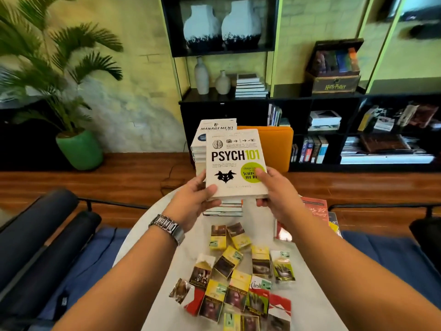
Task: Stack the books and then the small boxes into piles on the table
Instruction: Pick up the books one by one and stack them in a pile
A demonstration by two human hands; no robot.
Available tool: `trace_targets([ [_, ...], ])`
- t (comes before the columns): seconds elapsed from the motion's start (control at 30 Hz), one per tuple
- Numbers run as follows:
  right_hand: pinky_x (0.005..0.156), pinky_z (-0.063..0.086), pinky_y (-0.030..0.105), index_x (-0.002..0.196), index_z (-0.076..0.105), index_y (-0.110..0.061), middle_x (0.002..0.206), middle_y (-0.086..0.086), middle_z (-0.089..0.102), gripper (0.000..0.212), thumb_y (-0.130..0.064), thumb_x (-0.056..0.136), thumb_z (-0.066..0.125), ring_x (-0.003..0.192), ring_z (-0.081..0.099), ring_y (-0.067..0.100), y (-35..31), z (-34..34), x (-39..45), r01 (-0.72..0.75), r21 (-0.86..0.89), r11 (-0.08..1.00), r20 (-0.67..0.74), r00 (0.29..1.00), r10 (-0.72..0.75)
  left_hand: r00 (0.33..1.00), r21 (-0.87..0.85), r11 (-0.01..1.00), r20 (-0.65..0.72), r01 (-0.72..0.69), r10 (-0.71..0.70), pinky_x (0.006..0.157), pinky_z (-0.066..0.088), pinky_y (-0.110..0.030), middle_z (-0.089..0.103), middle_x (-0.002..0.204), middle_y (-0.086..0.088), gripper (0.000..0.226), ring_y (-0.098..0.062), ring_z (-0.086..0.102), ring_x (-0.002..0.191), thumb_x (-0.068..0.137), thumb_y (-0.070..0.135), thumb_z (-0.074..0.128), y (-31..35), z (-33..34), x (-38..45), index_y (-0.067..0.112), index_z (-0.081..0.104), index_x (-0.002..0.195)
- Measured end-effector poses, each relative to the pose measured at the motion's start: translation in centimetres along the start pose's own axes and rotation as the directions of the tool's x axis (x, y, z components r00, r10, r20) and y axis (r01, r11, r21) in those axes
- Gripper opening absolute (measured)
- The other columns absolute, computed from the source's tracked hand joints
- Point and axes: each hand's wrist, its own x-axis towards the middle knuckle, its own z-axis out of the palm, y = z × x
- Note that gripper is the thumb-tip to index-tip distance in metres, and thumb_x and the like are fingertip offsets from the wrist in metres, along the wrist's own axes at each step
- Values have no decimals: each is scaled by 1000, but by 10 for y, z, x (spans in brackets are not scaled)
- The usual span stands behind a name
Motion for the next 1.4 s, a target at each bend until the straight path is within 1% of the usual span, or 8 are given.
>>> trace_targets([
  [0.2, 47, 45, 27, 101, 65, -17, 81, 1, 70, 21, -35, 95, 58, 48, 55, 11, -40, 49, 54, -1, -62, 998, -103, 995, -6, 984, 14, 999, -173, -53, 54, 60, 55, -15, 66, 117, -6, 33, -13, 64, 87, 95, 6, 50, 52, -33, 51, 8, 56, 127],
  [0.33, 46, 42, 29, 89, 67, -8, 75, 4, 65, 32, -41, 87, 67, 46, 47, 14, -50, 66, 92, -52, -202, 978, -239, 971, 2, 953, -49, 999, -300, 20, -34, 57, 56, -16, 71, 102, -7, 12, -14, 66, 76, 93, 10, 57, 66, -46, 80, 7, 65, 101],
  [0.53, 55, 52, 31, 78, 64, -12, 71, -2, 69, 32, -43, 83, 71, 56, 62, 13, -64, 71, 138, -74, -357, 931, -326, 944, -50, 925, 237, 971, -375, 36, 57, 58, 44, -23, 63, 80, 2, 16, -11, 48, 68, 92, 22, 60, 73, -60, 116, 15, 71, 101],
  [0.6, 54, 47, 29, 81, 63, -12, 73, 0, 67, 35, -46, 81, 71, 60, 60, 15, -69, 73, 153, -93, -401, 911, -341, 938, -54, 924, 303, 953, -369, 22, 96, 59, 48, -20, 64, 85, 4, 17, -9, 53, 71, 92, 24, 59, 78, -62, 127, 17, 70, 104],
  [0.73, 59, 46, 30, 83, 59, -13, 75, 0, 63, 40, -53, 81, 68, 67, 59, 16, -71, 76, 175, -164, -501, 849, -365, 930, -36, 924, 536, 843, -342, 41, 173, 97, 50, -39, 67, 113, -2, 30, -20, 61, 104, 90, 35, 58, 86, -70, 150, 18, 70, 111],
  [0.87, 58, 43, 30, 69, 53, -16, 65, -1, 56, 43, -55, 84, 62, 59, 51, 16, -69, 76, 188, -187, -598, 779, -364, 930, -57, 947, 667, 742, -276, 67, 162, 93, 48, -40, 61, 91, -4, 19, -24, 55, 91, 94, 37, 49, 89, -76, 163, 26, 63, 88],
  [1.03, 45, 32, 26, 61, 49, -17, 57, -4, 51, 51, -59, 90, 49, 50, 48, 13, -63, 76, 195, -181, -761, 622, -313, 944, -108, 943, 697, 714, -278, 66, 184, 101, 47, -40, 59, 133, -1, 42, -25, 58, 114, 95, 39, 48, 81, -83, 170, 18, 58, 130],
  [1.4, 44, 29, 26, 64, 51, -18, 60, -4, 51, 50, -58, 94, 44, 53, 49, 13, -52, 70, 197, -128, -816, 564, -250, 957, -145, 938, 592, 806, -292, 25, 186, 99, 50, -42, 62, 129, 2, 45, -21, 59, 114, 89, 47, 50, 64, -85, 169, 24, 62, 126],
])
